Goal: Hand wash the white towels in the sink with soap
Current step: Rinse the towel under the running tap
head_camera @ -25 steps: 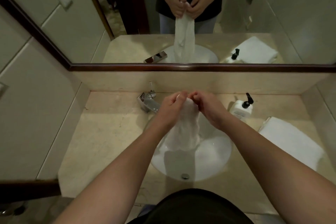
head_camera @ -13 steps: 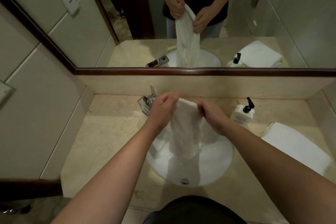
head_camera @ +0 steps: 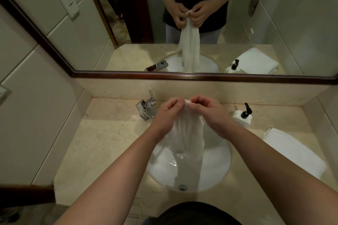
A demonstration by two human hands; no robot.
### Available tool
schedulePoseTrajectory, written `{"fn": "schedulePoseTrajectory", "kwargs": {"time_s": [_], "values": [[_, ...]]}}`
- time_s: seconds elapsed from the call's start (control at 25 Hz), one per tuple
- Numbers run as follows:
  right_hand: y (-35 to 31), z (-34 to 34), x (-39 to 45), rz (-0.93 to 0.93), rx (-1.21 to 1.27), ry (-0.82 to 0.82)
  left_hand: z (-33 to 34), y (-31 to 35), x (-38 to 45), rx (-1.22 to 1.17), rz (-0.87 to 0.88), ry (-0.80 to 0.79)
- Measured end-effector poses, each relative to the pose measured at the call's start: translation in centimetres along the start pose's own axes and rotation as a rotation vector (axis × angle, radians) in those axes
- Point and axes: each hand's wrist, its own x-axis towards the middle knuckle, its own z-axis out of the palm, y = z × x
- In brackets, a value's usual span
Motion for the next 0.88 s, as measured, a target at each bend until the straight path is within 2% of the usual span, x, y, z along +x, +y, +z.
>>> {"fn": "schedulePoseTrajectory", "kwargs": {"time_s": [0.2, 0.44, 0.64, 0.88], "values": [[0.4, -1.6, 0.4, -0.008, -0.111, -0.034, 0.9, 0.8, 0.4, 0.09, -0.014, 0.034], [-0.5, -0.9, 0.3, 0.005, -0.236, -0.05, 1.9, 2.4, -0.1, 0.01, 0.024, 0.033], [1.1, -1.0, 0.5, 0.063, -0.305, -0.056, 0.7, 3.9, -0.2, -0.112, 0.04, 0.093], [1.4, -1.2, -0.6, -0.007, -0.204, 0.03, -1.2, 2.0, -0.8, 0.167, 0.046, 0.108]]}}
